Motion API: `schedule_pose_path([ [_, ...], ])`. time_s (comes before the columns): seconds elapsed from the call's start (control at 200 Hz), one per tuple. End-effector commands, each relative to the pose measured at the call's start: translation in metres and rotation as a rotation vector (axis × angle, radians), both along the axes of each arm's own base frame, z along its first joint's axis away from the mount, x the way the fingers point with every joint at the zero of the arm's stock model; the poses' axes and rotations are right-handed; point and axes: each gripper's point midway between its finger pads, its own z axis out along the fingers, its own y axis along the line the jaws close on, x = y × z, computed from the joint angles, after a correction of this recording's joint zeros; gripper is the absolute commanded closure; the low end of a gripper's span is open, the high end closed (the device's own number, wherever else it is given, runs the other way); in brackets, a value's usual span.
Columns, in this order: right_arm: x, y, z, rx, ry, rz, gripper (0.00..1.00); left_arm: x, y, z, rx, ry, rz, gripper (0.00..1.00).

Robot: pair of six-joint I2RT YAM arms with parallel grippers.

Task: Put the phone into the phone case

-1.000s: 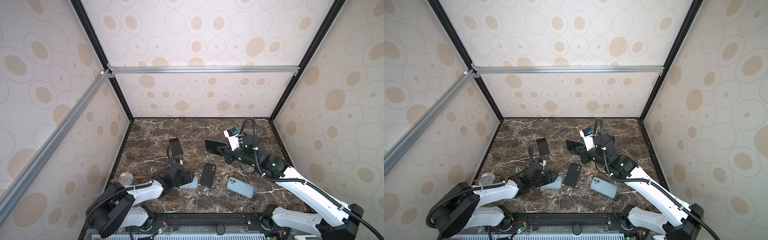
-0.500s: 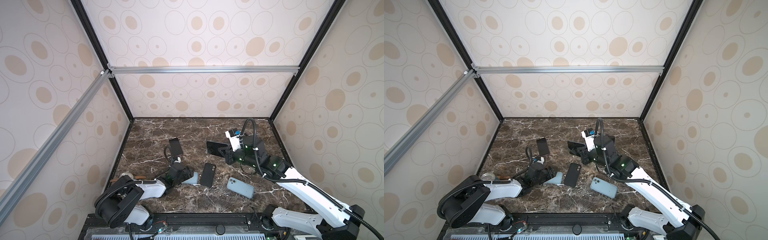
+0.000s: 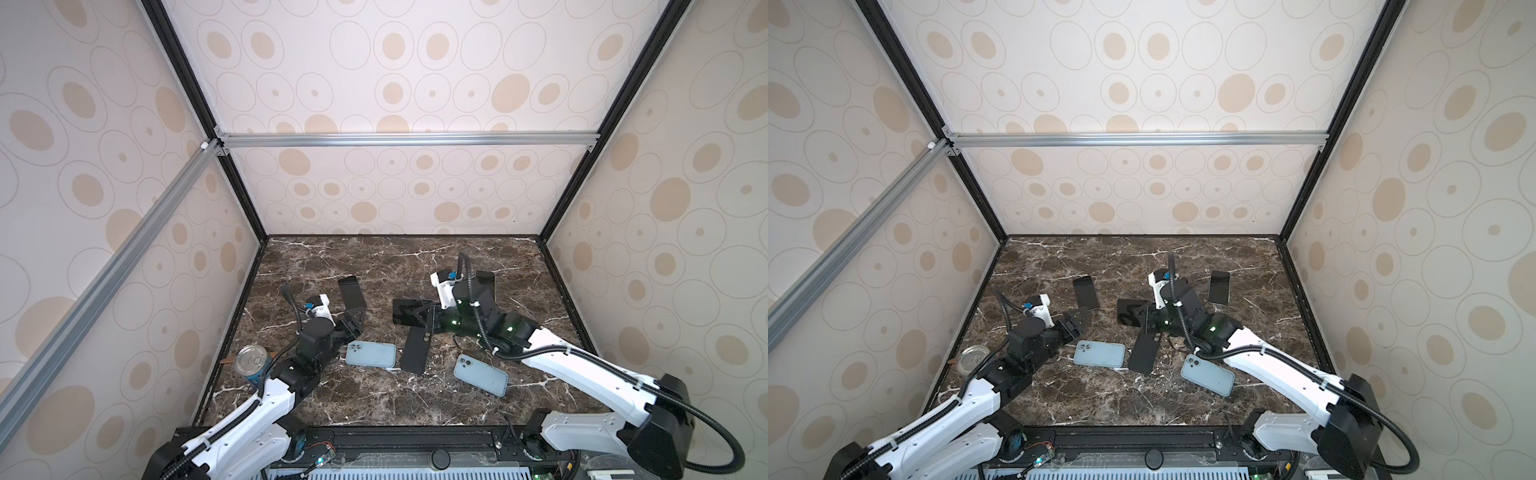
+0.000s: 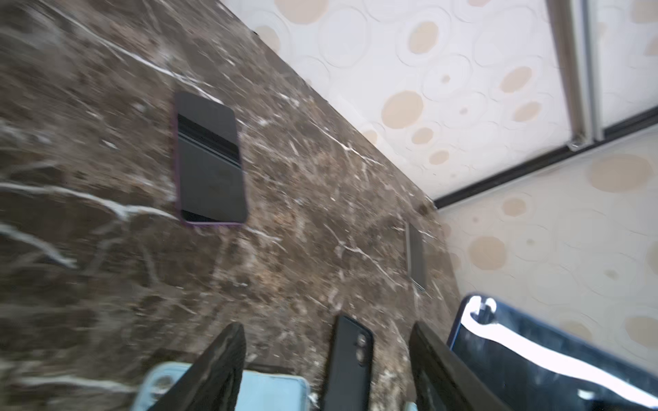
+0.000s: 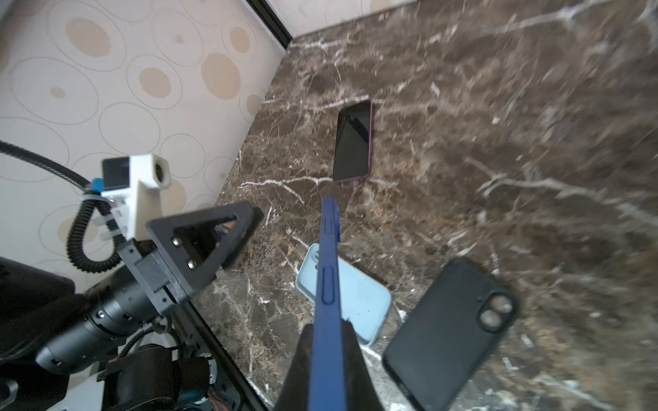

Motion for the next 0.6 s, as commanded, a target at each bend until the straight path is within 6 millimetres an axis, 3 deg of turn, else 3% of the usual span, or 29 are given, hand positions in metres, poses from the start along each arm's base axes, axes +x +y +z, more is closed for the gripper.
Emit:
schedule_pose_path([
  [0.0, -0.002, 0.03, -0.022, 0.125, 0.142, -0.032, 1.0, -0.007, 0.023, -0.027, 0.126, 0.115, -0.043, 0.27],
  [0.11, -0.014, 0.059, -0.053, 0.139, 0.255, 0.027, 1.0, -0.005, 0.031, -0.044, 0.092, 0.161, -0.064, 0.27],
  [0.235, -0.024, 0.083, -0.077, 0.182, 0.36, 0.072, 1.0, -0.004, 0.024, -0.064, 0.036, 0.2, -0.109, 0.29],
  [0.595, -0.031, 0.078, -0.122, 0.094, 0.465, 0.028, 1.0, -0.026, 0.011, -0.111, -0.037, 0.3, -0.177, 0.33],
])
